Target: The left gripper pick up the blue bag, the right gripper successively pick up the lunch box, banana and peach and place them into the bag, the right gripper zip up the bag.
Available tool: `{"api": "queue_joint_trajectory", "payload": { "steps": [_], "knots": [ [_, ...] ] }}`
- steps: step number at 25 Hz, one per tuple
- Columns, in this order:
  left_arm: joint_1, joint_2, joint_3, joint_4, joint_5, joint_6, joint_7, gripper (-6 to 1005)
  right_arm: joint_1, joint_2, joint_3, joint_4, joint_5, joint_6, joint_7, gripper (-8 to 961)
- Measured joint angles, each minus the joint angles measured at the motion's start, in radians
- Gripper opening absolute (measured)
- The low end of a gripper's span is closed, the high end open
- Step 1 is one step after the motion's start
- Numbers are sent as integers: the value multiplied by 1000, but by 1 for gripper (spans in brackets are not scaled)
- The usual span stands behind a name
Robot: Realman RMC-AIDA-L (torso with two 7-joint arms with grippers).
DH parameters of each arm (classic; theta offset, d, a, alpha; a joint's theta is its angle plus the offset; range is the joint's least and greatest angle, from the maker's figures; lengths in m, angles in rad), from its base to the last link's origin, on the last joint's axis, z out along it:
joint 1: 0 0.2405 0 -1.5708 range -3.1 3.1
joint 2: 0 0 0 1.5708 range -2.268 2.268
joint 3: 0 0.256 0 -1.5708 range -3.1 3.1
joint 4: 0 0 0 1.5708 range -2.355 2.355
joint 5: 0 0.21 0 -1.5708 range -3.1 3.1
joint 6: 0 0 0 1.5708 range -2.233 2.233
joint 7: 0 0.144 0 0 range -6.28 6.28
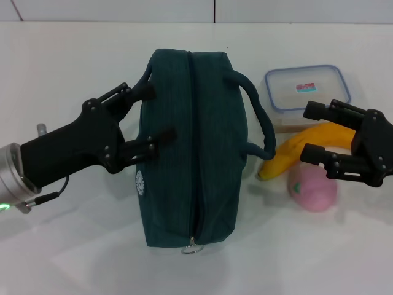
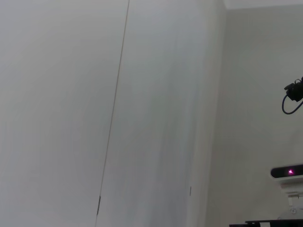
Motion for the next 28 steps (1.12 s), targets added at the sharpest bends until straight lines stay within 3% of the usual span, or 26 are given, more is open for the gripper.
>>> {"api": "queue_joint_trajectory", "payload": {
  "steps": [11, 19, 23, 24, 28],
  "knots": [
    [7, -1, -5, 19, -9, 0, -45, 863, -9, -2, 0, -3, -1, -13, -9, 843],
    [8, 24, -41, 89, 14, -61, -352, 853, -11, -7, 0, -4, -2, -17, -10, 843],
    [2, 10, -40, 89, 30, -129, -390, 848, -12, -8, 0, -3, -2, -19, -10, 842],
    [-5, -5, -40, 89, 50, -160, -400, 846, -12, -8, 0, -3, -2, -19, -10, 842],
    [-28, -20, -42, 91, 79, -168, -437, 841, -12, -10, 0, -4, -2, -20, -10, 842]
  ]
}}
